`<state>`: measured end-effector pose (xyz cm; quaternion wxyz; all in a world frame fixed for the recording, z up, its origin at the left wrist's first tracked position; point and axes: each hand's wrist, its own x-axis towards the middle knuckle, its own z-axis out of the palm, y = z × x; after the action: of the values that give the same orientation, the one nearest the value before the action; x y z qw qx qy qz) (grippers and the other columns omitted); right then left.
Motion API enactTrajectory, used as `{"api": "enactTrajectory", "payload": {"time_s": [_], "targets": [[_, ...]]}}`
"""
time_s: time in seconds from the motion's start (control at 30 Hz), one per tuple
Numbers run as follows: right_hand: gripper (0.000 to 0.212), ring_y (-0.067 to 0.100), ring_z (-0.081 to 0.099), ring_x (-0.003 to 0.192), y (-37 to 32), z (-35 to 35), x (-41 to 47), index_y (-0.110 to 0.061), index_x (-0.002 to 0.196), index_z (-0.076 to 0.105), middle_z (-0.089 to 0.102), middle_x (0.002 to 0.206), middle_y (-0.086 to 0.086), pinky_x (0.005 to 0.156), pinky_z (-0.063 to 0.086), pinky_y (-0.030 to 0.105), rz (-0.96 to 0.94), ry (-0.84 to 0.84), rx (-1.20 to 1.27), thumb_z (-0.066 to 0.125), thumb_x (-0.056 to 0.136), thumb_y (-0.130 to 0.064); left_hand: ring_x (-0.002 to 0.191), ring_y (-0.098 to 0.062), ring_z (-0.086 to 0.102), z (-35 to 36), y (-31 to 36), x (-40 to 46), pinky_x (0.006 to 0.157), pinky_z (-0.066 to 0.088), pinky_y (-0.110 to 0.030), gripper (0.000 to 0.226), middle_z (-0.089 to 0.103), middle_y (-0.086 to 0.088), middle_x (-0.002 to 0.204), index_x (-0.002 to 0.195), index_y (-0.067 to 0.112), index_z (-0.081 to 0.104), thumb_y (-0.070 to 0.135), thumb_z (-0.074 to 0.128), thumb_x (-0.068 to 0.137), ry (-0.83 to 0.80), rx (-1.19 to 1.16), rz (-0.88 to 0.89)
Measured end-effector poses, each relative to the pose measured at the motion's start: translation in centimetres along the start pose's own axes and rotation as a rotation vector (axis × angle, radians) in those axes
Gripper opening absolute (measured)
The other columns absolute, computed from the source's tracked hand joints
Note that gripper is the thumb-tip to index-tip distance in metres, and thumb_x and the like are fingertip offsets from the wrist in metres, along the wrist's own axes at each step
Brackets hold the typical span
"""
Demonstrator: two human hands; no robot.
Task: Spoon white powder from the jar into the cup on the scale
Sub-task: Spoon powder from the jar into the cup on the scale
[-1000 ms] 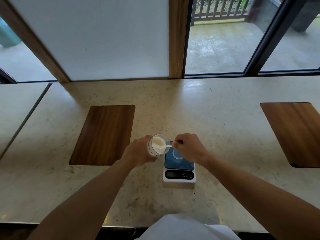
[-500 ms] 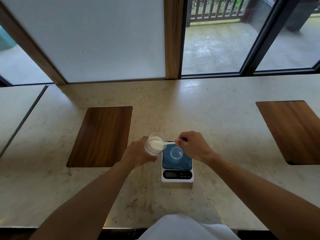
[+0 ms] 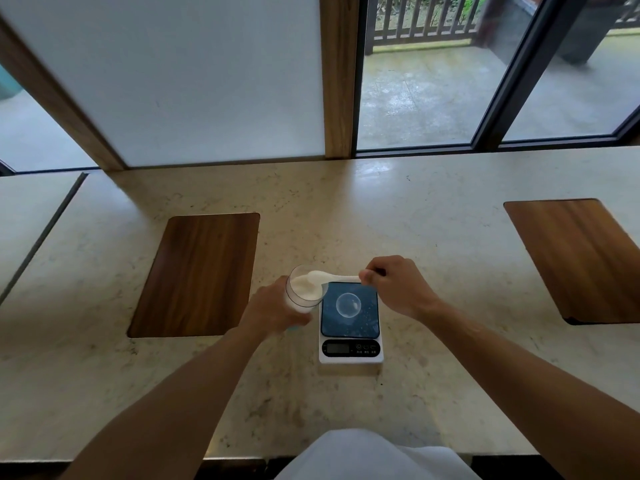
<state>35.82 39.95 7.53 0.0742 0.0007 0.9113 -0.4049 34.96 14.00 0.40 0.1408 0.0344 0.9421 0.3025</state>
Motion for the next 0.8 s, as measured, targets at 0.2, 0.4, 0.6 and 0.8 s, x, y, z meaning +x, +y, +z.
{"api": "enactTrajectory", "payload": {"time_s": [0.2,0.4,0.6,0.8], "targets": [[0.022,0.01,0.052,0.057,1.3,-1.3,-0.7,-0.014,0.081,0.074,0.063,0.064,-0.005,0.052,0.037,0.022,0.008,0.041,0.0,0.06,0.096,-0.022,0.104,-0.018,0.066,-0.4,-0.6,-0.5,0.095,0.055,-0.038,0.083,0.07,0.006,0.119,0.134,0.027,0.054,0.048,0.089,0.062,0.008,-0.033,-0.045],[0.025,0.004,0.054,0.062,3.8,-0.9,-1.2,-0.008,0.084,0.074,0.062,0.068,-0.009,0.054,0.035,0.02,0.058,0.038,-0.041,0.058,0.098,-0.021,0.102,-0.019,0.067,-0.6,-1.5,-1.2,0.093,0.056,-0.043,0.084,0.071,0.006,0.115,0.128,0.028,0.058,0.055,0.087,0.054,0.031,-0.085,-0.104],[0.023,0.007,0.048,0.049,6.7,0.6,-1.7,-0.015,0.078,0.072,0.06,0.058,-0.008,0.047,0.033,0.021,0.133,0.017,-0.081,0.06,0.096,-0.022,0.104,-0.017,0.066,-0.6,-2.1,-1.9,0.094,0.056,-0.043,0.088,0.07,0.008,0.116,0.129,0.03,0.057,0.061,0.084,0.051,0.02,-0.12,-0.103],[0.023,0.008,0.052,0.055,8.0,2.4,-1.8,-0.013,0.08,0.073,0.06,0.063,-0.007,0.05,0.034,0.023,0.177,0.008,-0.101,0.059,0.096,-0.022,0.102,-0.015,0.067,-0.3,-2.3,-2.2,0.093,0.056,-0.039,0.084,0.07,0.012,0.114,0.128,0.033,0.058,0.059,0.085,0.053,0.037,-0.144,-0.093]]}}
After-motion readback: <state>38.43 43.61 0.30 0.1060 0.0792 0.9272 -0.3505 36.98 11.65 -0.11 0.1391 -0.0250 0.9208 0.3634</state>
